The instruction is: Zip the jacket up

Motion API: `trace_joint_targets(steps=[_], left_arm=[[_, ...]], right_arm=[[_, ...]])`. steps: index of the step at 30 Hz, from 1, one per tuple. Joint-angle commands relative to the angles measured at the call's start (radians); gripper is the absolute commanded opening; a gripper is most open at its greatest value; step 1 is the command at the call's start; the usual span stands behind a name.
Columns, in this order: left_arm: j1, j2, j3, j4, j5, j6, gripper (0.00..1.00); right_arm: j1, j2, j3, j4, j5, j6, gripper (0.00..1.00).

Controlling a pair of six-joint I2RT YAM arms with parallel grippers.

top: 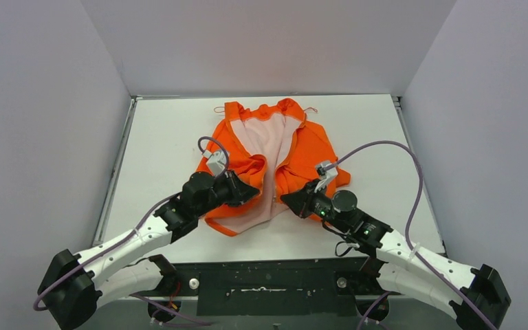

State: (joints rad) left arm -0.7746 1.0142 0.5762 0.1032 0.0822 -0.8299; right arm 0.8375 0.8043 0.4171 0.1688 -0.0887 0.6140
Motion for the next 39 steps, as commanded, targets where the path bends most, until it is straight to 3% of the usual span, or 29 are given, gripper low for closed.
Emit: trace_joint_targets(steps=[1, 9, 16, 20, 26, 30, 34, 39], left_arm=[[0.023, -0.053, -0.018, 0.235, 0.051, -0.054, 0.0], [0.083, -0.093, -0.041, 0.351, 0.114, -0.056, 0.0], [0.143, -0.133, -0.018, 0.321, 0.162, -0.014, 0.0], [0.175, -0.152, -0.015, 0.32, 0.185, -0.008, 0.0], [0.195, -0.154, -0.003, 0.32, 0.212, -0.003, 0.0], [0.199, -0.151, 0.0, 0.324, 0.221, -0.011, 0.0], [0.205, -0.163, 0.01, 0.325, 0.221, -0.014, 0.0], [0.208, -0.16, 0.021, 0.366, 0.229, -0.026, 0.0]], right_arm=[[-0.013, -0.022, -0.008, 0.235, -0.051, -0.01, 0.0], [-0.029, -0.07, -0.076, 0.438, -0.094, -0.146, 0.0], [-0.03, -0.113, -0.157, 0.794, -0.131, -0.611, 0.0], [-0.031, -0.083, -0.099, 0.817, -0.168, -0.886, 0.0], [-0.047, -0.036, 0.009, 0.831, -0.283, -1.096, 0.0], [-0.094, 0.021, 0.031, 1.005, -0.244, -1.054, 0.0], [-0.19, 0.042, 0.06, 1.049, -0.343, -0.788, 0.0], [-0.216, 0.056, 0.037, 1.064, -0.355, -0.592, 0.0]])
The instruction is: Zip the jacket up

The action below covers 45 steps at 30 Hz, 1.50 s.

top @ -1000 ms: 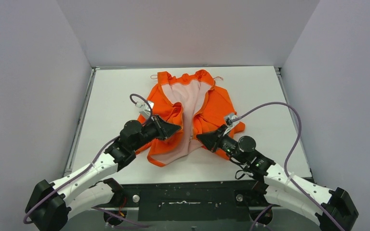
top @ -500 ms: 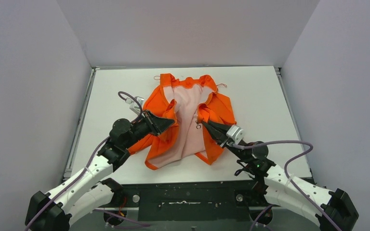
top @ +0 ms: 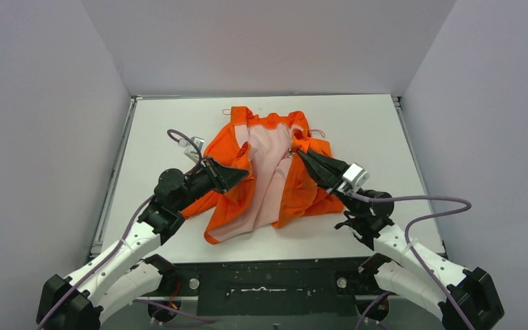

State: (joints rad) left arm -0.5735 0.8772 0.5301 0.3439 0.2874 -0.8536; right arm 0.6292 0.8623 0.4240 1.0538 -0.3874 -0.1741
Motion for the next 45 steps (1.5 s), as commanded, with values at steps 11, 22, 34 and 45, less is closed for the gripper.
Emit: trace_joint_targets(steps=[11, 22, 34, 45], left_arm=[[0.014, -0.006, 0.022, 0.325, -0.019, -0.034, 0.0], [0.012, 0.069, -0.064, 0.547, 0.025, -0.027, 0.0], [0.011, 0.135, -0.122, 0.72, 0.096, -0.063, 0.0], [0.009, 0.157, -0.145, 0.736, 0.128, -0.077, 0.0]], right_arm=[[-0.025, 0.018, -0.006, -0.05, -0.039, 0.598, 0.0], [-0.02, 0.059, -0.159, 0.052, -0.096, 0.657, 0.0], [0.01, 0.224, -0.095, 0.212, -0.124, 0.705, 0.0], [0.035, 0.278, -0.028, 0.226, -0.099, 0.686, 0.0]])
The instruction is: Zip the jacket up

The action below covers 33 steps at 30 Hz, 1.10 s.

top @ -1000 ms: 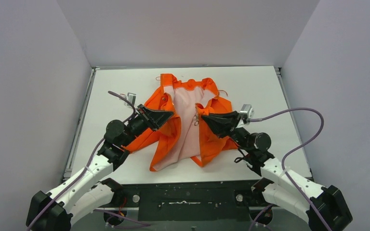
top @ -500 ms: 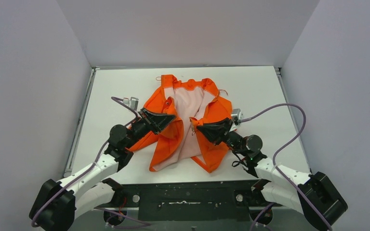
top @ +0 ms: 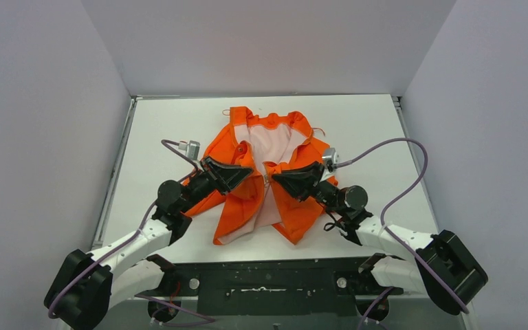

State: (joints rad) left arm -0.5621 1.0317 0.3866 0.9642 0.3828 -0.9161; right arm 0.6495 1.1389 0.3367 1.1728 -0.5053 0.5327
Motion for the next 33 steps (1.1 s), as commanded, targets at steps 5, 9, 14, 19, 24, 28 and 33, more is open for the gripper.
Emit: trace_joint_targets(steps=[5, 9, 14, 19, 24, 28, 33], left_arm=[[-0.003, 0.014, -0.006, 0.145, 0.046, -0.03, 0.0], [-0.004, 0.021, -0.006, 0.16, 0.055, -0.037, 0.0], [-0.004, 0.018, -0.005, 0.162, 0.052, -0.041, 0.0], [-0.004, 0.01, -0.005, 0.145, 0.036, -0.041, 0.0], [-0.004, -0.009, 0.0, 0.103, 0.015, -0.023, 0.0], [-0.007, -0.023, 0.003, 0.072, -0.005, -0.006, 0.0], [-0.017, -0.036, 0.006, 0.03, -0.025, 0.022, 0.0]], right_arm=[[0.027, 0.014, 0.084, 0.09, 0.036, -0.035, 0.0], [0.039, 0.017, 0.098, 0.057, 0.05, -0.055, 0.0], [0.058, 0.023, 0.107, 0.03, 0.076, -0.081, 0.0], [0.075, 0.027, 0.108, 0.006, 0.109, -0.101, 0.0], [0.093, 0.029, 0.11, -0.006, 0.125, -0.115, 0.0], [0.108, 0.028, 0.117, -0.019, 0.142, -0.131, 0.0], [0.114, 0.032, 0.124, -0.014, 0.151, -0.131, 0.0]])
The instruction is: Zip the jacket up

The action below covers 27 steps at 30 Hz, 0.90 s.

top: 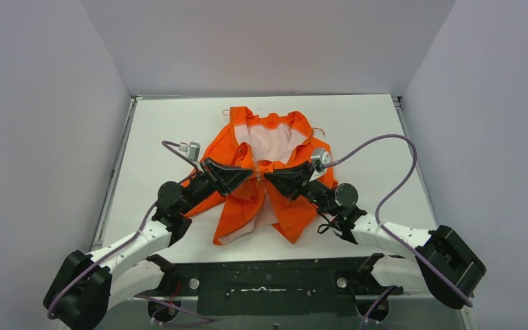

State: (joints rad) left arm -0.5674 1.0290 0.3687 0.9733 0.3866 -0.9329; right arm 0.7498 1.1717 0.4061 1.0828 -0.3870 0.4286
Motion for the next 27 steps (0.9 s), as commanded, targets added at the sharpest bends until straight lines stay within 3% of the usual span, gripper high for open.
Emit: trace_joint_targets(steps=[1, 15, 27], left_arm=[[-0.013, -0.036, 0.024, 0.016, -0.034, 0.043, 0.0], [-0.03, -0.056, 0.028, -0.021, -0.056, 0.078, 0.0], [-0.09, -0.097, 0.061, -0.178, -0.17, 0.185, 0.0]], right_arm=[[0.014, 0.0, 0.055, 0.078, 0.035, -0.027, 0.0], [0.032, 0.007, 0.068, 0.072, 0.084, -0.027, 0.0], [0.102, -0.005, 0.106, -0.031, 0.213, -0.082, 0.0]])
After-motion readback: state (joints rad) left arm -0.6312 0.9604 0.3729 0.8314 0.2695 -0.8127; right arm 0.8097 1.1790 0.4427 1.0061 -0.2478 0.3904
